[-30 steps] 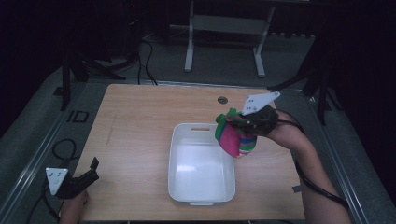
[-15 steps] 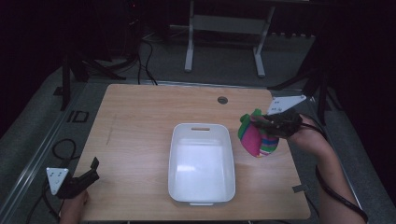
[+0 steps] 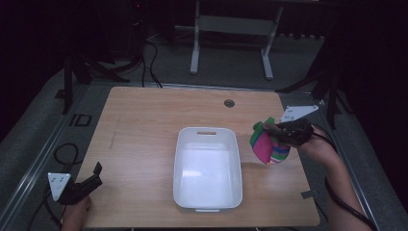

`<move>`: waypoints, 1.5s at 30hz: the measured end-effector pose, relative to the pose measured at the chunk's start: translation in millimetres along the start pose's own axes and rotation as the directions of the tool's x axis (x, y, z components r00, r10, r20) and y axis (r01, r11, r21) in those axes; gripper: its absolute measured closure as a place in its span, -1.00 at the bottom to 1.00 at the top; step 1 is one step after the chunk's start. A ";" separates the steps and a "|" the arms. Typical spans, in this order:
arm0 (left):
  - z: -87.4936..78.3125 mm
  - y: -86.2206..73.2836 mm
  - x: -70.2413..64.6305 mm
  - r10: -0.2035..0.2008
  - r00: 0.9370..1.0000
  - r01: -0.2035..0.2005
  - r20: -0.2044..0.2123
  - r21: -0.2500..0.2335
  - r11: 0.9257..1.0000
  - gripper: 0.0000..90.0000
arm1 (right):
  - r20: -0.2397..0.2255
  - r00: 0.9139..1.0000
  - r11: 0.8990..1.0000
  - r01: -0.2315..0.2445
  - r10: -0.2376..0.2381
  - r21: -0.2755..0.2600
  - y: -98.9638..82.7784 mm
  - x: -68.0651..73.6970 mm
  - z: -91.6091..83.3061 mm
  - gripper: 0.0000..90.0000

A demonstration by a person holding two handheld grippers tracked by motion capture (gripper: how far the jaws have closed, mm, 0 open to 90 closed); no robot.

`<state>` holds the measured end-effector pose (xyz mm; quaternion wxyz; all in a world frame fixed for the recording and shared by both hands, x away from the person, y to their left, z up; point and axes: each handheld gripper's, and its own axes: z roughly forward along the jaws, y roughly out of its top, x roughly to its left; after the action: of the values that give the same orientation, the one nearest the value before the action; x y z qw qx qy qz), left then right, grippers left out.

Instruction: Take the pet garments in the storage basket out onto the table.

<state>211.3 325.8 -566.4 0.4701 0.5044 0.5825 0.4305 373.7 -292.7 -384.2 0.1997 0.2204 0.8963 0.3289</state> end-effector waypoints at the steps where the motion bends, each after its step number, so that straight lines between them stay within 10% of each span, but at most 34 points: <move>1: 0.0 0.0 0.0 0.000 1.000 0.000 0.000 0.000 1.000 -0.98 | 0.000 1.000 1.000 0.000 0.000 0.000 0.0 0.0 0.0 0.70; 24: 0.0 0.0 0.4 -0.001 1.000 0.001 0.003 0.000 1.000 -0.98 | 0.020 0.993 0.989 -0.117 0.116 0.089 -54.5 2.0 107.0 0.69; 45: 0.0 0.0 0.4 -0.001 1.000 0.001 0.006 0.000 1.000 -0.98 | -0.012 0.985 0.974 -0.167 0.170 0.156 -70.5 13.7 143.4 0.37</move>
<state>211.2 326.3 -566.4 0.4720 0.5055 0.5812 0.4288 416.0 -261.9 -535.8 0.1422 0.3063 0.8996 0.2769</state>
